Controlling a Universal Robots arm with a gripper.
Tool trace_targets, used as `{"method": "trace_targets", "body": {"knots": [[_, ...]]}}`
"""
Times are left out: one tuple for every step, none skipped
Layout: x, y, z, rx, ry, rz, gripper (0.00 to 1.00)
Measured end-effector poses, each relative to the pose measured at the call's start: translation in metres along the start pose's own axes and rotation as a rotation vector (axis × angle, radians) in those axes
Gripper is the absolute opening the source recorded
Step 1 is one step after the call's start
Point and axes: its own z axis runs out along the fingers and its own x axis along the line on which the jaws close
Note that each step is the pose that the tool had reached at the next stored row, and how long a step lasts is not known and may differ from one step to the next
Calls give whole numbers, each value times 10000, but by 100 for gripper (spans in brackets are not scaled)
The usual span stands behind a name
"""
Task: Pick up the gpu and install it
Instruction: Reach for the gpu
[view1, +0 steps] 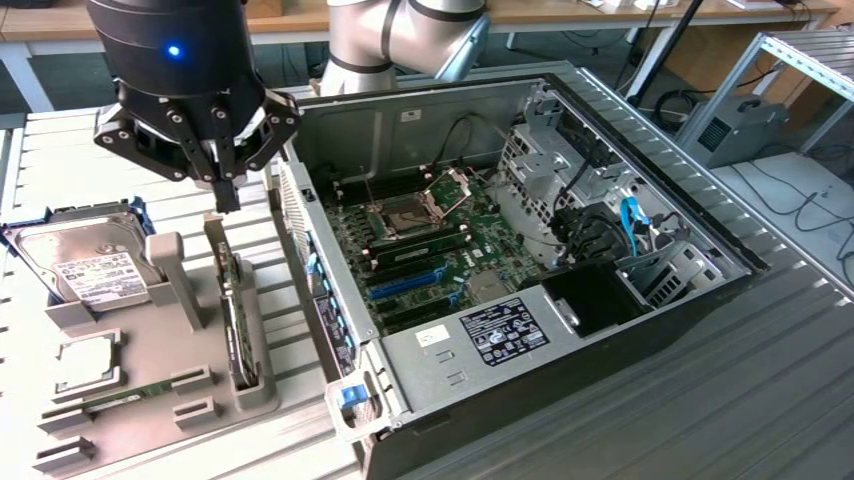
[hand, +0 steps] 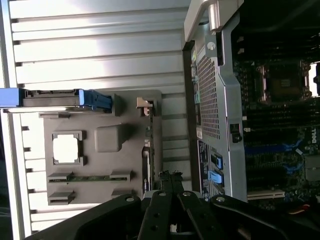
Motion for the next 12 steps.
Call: {"method": "trace_targets", "body": {"knots": [[0,-6,0,0,1,0,11],[1,-12,0,1,1,0,11],[1,-18,-1,1,1,0,11],[1,-24,-1,1,1,0,11],[1,-30,-1,1,1,0,11],[2,-36,0,0,1,1,11],[2,-44,0,0,1,0,11],[2,-52,0,1,0,0,11],[2,-58,0,1,1,0,11],[2,-63,0,0,1,0,11],[2,-70,0,1,1,0,11],[2,-76,0,1,1,0,11]]}}
